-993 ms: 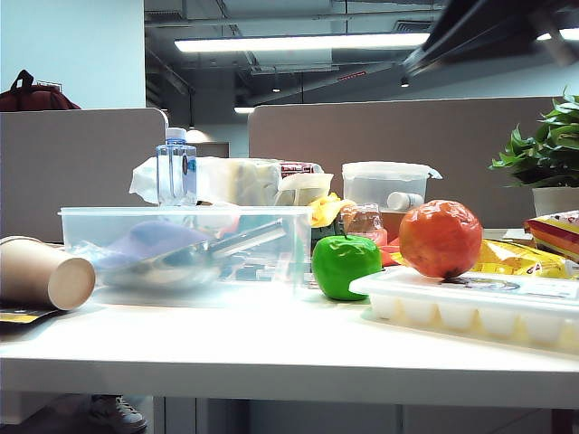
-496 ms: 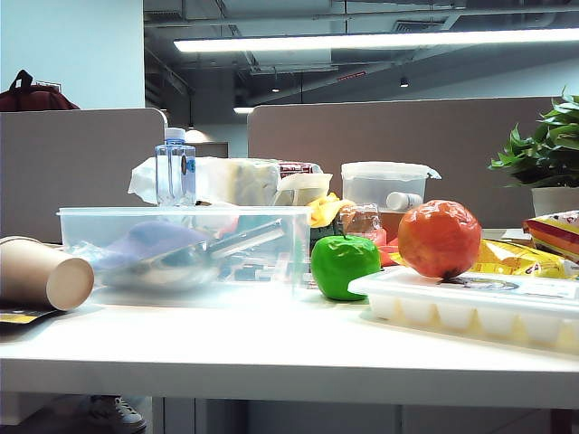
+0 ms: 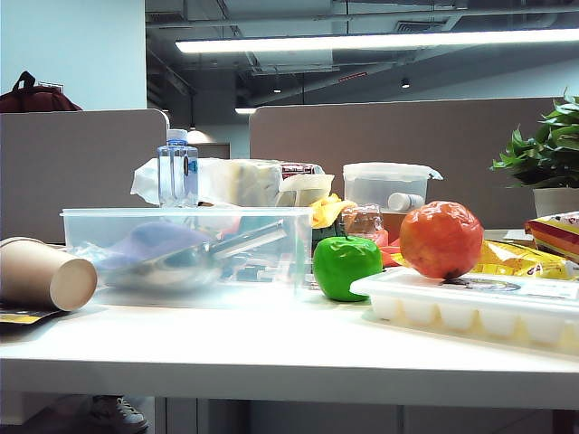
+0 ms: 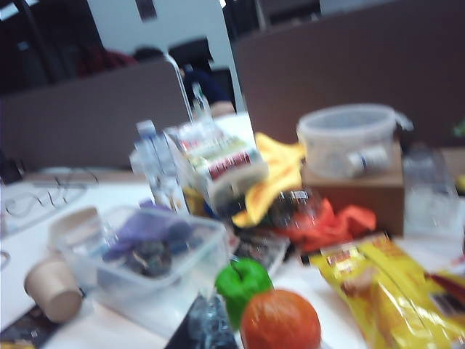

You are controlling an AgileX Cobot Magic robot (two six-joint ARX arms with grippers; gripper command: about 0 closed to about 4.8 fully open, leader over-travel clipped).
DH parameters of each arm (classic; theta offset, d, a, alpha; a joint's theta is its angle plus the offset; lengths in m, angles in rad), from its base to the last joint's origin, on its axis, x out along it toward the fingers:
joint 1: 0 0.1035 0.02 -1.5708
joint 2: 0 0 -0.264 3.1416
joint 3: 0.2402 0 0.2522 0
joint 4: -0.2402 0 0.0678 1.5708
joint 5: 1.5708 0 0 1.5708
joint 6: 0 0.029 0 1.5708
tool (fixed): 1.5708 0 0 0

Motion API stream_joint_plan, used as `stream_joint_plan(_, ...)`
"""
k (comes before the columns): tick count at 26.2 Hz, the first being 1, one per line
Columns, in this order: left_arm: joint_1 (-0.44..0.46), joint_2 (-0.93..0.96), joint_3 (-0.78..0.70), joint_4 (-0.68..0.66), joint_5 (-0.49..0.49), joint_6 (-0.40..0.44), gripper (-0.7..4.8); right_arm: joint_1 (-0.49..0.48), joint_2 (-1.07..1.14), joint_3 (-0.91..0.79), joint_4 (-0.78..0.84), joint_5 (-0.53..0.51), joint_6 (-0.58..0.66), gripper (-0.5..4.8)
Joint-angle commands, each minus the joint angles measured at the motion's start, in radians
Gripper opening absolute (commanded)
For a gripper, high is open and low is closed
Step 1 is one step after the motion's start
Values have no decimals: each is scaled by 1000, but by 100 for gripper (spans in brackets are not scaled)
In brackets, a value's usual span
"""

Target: Pick up the metal ice scoop from the table and place it inside the transparent plastic box.

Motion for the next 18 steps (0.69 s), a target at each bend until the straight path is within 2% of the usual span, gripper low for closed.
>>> stream_joint_plan(1, 0, 1, 1, 7, 3, 0, -5, 1, 1, 6, 58, -3, 1, -5)
stream_joint_plan(4, 1, 1, 1, 7, 3, 0, -5, 2, 1, 6, 45, -3, 1, -5)
stream_joint_plan(9, 73, 1, 1, 7, -4, 0, -5, 2, 1, 6, 42, -3, 1, -5)
stream_joint_plan(18, 47, 1, 1, 7, 3, 0, -5, 2, 1, 6, 42, -3, 1, -5)
